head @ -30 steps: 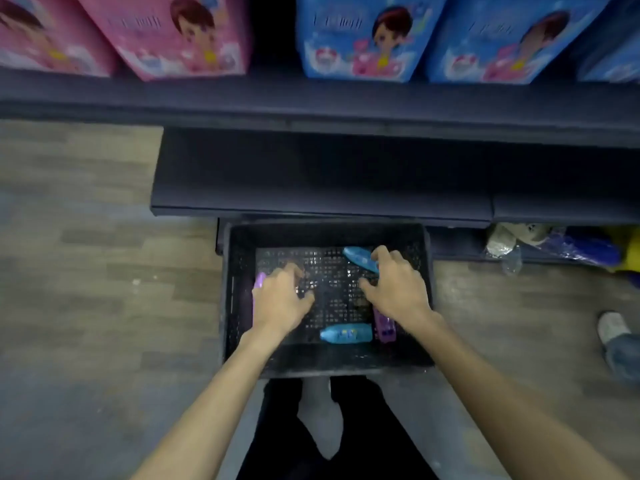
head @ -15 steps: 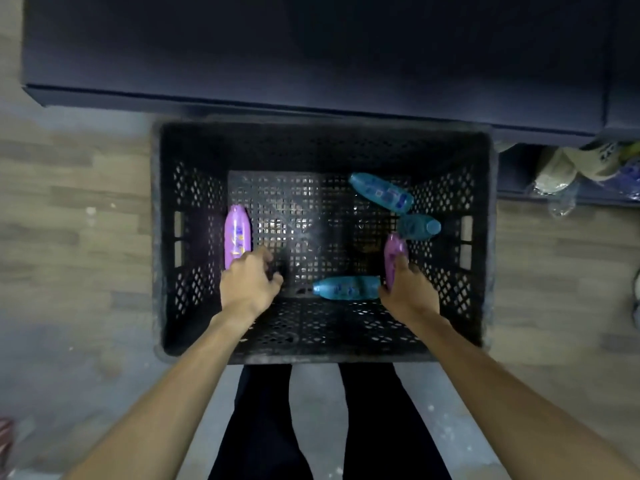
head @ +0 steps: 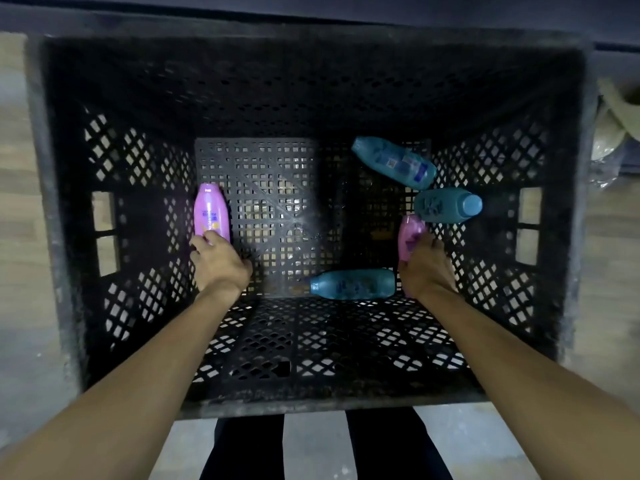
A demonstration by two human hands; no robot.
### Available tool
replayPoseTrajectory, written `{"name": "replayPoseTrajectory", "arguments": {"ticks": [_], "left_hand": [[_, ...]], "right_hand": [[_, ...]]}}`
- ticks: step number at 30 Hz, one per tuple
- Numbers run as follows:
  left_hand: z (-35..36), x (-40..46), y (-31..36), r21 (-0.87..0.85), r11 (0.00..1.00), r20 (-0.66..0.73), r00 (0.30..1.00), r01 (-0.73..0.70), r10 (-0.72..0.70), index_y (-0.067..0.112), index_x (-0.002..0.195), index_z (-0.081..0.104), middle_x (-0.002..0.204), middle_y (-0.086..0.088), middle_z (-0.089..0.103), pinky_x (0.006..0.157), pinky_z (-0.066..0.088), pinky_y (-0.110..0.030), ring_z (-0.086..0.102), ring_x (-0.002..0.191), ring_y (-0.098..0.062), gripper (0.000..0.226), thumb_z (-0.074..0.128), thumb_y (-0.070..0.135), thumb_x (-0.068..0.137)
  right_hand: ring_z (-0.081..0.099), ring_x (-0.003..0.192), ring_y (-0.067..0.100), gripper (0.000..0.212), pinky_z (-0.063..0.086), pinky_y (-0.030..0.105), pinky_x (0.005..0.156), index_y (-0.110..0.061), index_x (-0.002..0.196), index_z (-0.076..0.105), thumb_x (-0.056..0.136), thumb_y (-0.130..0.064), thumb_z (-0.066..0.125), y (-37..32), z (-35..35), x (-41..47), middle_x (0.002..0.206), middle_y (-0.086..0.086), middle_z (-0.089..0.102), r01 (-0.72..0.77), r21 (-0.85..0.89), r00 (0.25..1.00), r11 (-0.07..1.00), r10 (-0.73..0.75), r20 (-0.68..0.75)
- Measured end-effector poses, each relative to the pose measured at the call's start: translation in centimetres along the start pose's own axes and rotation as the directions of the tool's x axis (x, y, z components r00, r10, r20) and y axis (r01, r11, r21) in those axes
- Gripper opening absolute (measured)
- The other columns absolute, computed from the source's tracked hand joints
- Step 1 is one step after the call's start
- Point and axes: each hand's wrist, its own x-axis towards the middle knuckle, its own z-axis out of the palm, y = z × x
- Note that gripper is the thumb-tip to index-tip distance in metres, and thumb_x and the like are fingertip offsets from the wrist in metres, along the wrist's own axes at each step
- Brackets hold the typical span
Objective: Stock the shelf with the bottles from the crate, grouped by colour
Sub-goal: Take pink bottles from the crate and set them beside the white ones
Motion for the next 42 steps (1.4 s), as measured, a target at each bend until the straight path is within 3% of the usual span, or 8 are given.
{"name": "replayPoseTrajectory", "arguments": {"ticks": [3, 8, 16, 24, 28, 31, 34, 42], "left_hand": [[1.3, 0.9, 0.1, -0.007, 0.999, -0.057, 0.998, 0.033, -0.033, -0.007, 0.141, 0.022, 0.140, -0.026, 0.029, 0.103, 0.039, -0.048, 0.038, 0.124, -0.044, 0.087, 0.076, 0.024, 0.080], [1.8, 2.4, -0.2, -0.068, 0.997, -0.202, 0.978, 0.040, -0.053, 0.000, 0.129, 0.033, 0.128, -0.027, 0.039, 0.091, 0.044, -0.051, 0.045, 0.115, -0.047, 0.057, 0.068, 0.013, 0.086], [2.0, 1.9, 1.7, -0.099, 0.994, -0.128, 0.991, -0.047, 0.034, 0.001, 0.126, 0.039, 0.127, -0.020, 0.042, 0.090, 0.045, -0.044, 0.047, 0.115, -0.040, 0.067, 0.080, 0.018, 0.076], [3.3, 0.2, 3.5, -0.114, 0.989, -0.102, 0.991, -0.094, 0.083, 0.010, 0.124, 0.039, 0.121, -0.015, 0.047, 0.083, 0.052, -0.045, 0.056, 0.106, -0.037, 0.071, 0.085, 0.024, 0.071], [3.4, 0.3, 3.4, -0.111, 0.988, -0.102, 0.990, -0.111, 0.100, 0.010, 0.124, 0.039, 0.120, -0.015, 0.047, 0.082, 0.055, -0.046, 0.057, 0.105, -0.036, 0.073, 0.085, 0.025, 0.070], [3.4, 0.4, 3.4, -0.092, 0.990, -0.108, 0.990, -0.103, 0.093, 0.010, 0.123, 0.039, 0.118, -0.014, 0.048, 0.080, 0.052, -0.044, 0.057, 0.104, -0.035, 0.073, 0.086, 0.028, 0.069], [3.3, 0.3, 3.7, -0.074, 0.993, -0.105, 0.991, -0.091, 0.083, 0.009, 0.122, 0.040, 0.117, -0.014, 0.049, 0.077, 0.051, -0.043, 0.058, 0.102, -0.036, 0.072, 0.084, 0.034, 0.071], [2.5, 1.0, 4.7, -0.034, 0.998, -0.089, 0.995, -0.051, 0.048, 0.005, 0.119, 0.047, 0.111, -0.016, 0.060, 0.072, 0.050, -0.037, 0.065, 0.093, -0.035, 0.067, 0.080, 0.043, 0.075]], "right_hand": [[0.051, 0.121, 0.041, 0.056, 0.046, 0.043, 0.093, -0.002, 0.142, 0.032, 0.094, -0.011, 0.059, -0.4, 0.6, 0.9, 0.139, 0.022, 0.040, -0.004, -0.057, 1.000, 0.998, 0.002, -0.028], [0.056, 0.114, 0.043, 0.056, 0.047, 0.047, 0.093, -0.003, 0.134, 0.038, 0.091, -0.023, 0.067, -0.5, 0.6, 1.9, 0.132, 0.021, 0.048, -0.006, -0.027, 0.999, 1.000, 0.005, -0.037], [0.057, 0.107, 0.041, 0.073, 0.049, 0.044, 0.091, -0.006, 0.133, 0.042, 0.076, -0.028, 0.082, -1.3, 0.4, 1.9, 0.131, 0.017, 0.040, 0.132, -0.031, 0.990, 0.991, -0.134, -0.052], [0.062, 0.110, 0.025, 0.079, 0.052, 0.043, 0.096, -0.019, 0.139, 0.037, 0.074, -0.027, 0.080, -2.8, -1.8, 3.1, 0.129, 0.009, 0.061, 0.309, 0.233, 0.939, 0.922, -0.335, 0.078], [0.065, 0.091, 0.029, 0.057, 0.057, 0.047, 0.081, -0.017, 0.135, 0.040, 0.088, -0.029, 0.069, -2.2, -2.1, 3.1, 0.113, 0.014, 0.063, 0.316, 0.150, 0.946, 0.937, -0.323, 0.030], [0.060, 0.103, 0.037, 0.044, 0.053, 0.047, 0.086, -0.007, 0.131, 0.042, 0.097, -0.027, 0.059, -1.5, -1.6, 2.3, 0.119, 0.019, 0.057, 0.299, -0.019, 0.944, 0.954, -0.299, -0.138], [0.057, 0.110, 0.037, 0.050, 0.050, 0.044, 0.090, -0.002, 0.132, 0.044, 0.094, -0.027, 0.064, -1.4, -1.1, 1.9, 0.126, 0.018, 0.052, 0.265, -0.142, 0.939, 0.954, -0.289, -0.188], [0.060, 0.106, 0.036, 0.060, 0.050, 0.041, 0.085, -0.008, 0.133, 0.044, 0.087, -0.030, 0.075, -2.4, -1.2, 3.4, 0.121, 0.016, 0.058, 0.215, -0.094, 0.967, 0.972, -0.226, -0.122]]}}
